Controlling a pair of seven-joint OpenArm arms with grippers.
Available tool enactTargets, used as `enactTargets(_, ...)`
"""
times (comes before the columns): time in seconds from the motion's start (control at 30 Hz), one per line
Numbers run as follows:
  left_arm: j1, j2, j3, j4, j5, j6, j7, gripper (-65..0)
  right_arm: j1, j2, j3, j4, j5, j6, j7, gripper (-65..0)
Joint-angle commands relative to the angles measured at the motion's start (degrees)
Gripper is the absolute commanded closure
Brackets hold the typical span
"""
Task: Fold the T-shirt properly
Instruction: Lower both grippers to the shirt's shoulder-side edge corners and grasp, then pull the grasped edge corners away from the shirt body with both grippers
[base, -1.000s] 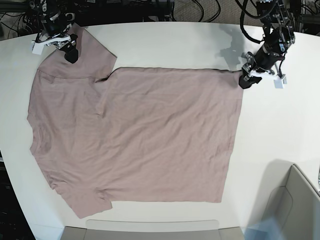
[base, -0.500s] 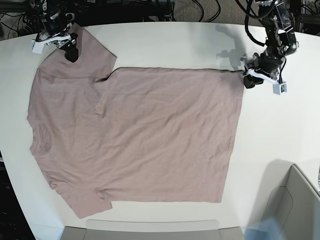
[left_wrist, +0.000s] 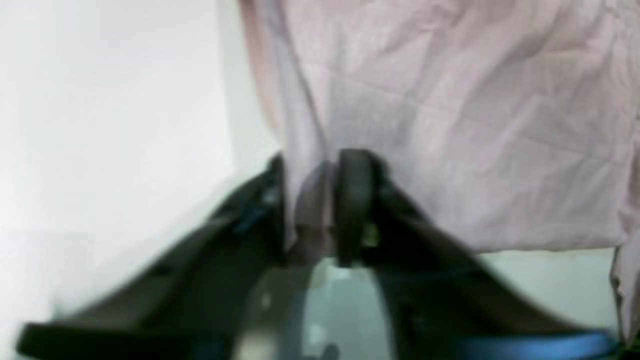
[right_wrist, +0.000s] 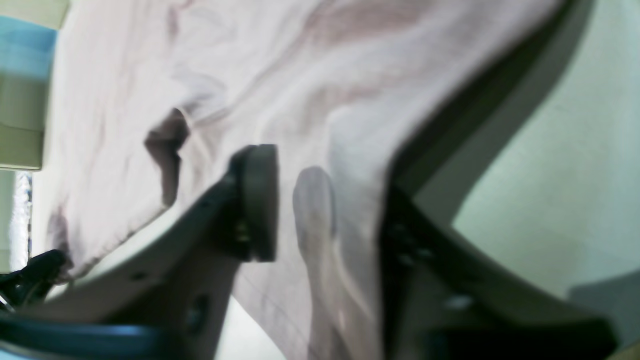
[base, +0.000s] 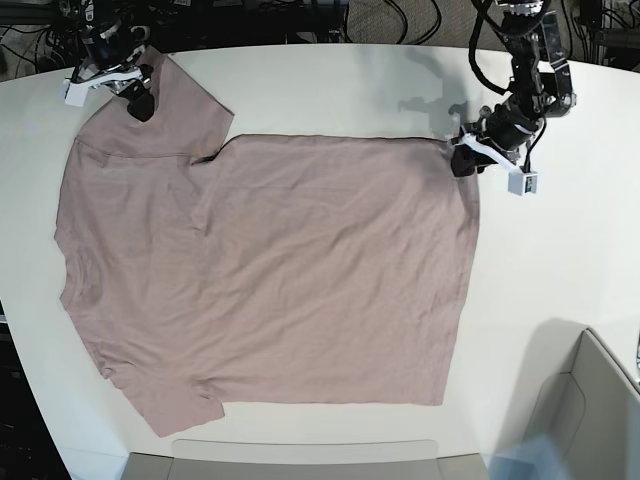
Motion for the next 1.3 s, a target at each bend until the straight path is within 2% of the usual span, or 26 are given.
enactTargets(0.0, 0.19, -0.15, 0.13, -1.78, 3.68, 1.41, 4.68, -1.8, -1.02, 1.21, -0.04, -0.16, -1.96, -2.19, -2.62, -5.9)
enactTargets(0.03, -0.07, -0.15, -0.92, -2.75, 3.68, 1.41, 4.77, 0.0, -1.02, 1.56, -0.04, -0.16, -1.96, -2.19, -2.88, -0.9)
enactTargets(0.07, -0.07, -0.15, -2.24, -3.72, 3.68, 1.41, 4.86, 0.0, -1.02, 1.65, 0.31, -0.07, -1.96, -2.19, -3.59, 0.0)
enactTargets(0.23, 0.54, -0.24, -8.22, -6.27, 3.68, 1.06, 5.03, 0.0, -1.99, 3.41, 0.57, 2.57, -1.96, -2.19, -7.72, 0.0)
enactTargets(0.5, 6.7, -0.33, -12.79, -4.42, 3.68, 0.97, 4.77, 0.0, -8.41, 3.32, 0.4, 6.87, -1.96, -2.19, -1.92, 0.0)
enactTargets(0.7, 12.23, -0.33, -13.58, -0.29, 3.68, 0.97, 4.68, 0.0, -13.07, 1.21, 0.57, 10.65, -1.96, -2.11, -1.21, 0.0)
enactTargets(0.73, 13.11, -0.24, -14.73, 0.33, 3.68, 0.97, 4.68, 0.0, -13.59, 1.12, 0.57, 10.92, -1.96, -1.4, -1.21, 0.0)
enactTargets(0.87, 16.54, 0.11, -18.33, 2.08, 3.59, 0.88, 4.68, 0.0, -15.44, 0.42, 1.54, 10.74, -1.96, 4.93, -1.21, 0.0)
enactTargets(1.0, 19.62, -0.07, -19.83, 4.55, 3.59, 0.88, 4.68, 0.0, -16.14, -3.1, 5.32, 10.83, -3.28, 8.88, -1.48, 0.0)
enactTargets(1.1, 21.73, -0.07, -19.91, 6.83, 3.59, 0.88, 4.68, 0.0, -15.97, -4.15, 7.08, 10.92, -5.65, 10.2, -1.48, 0.0)
enactTargets(1.27, 22.52, 0.2, -19.91, 9.12, 3.32, 0.88, 4.77, 0.0, -15.88, -3.98, 7.7, 11.09, -6.36, 10.2, -1.56, 0.0)
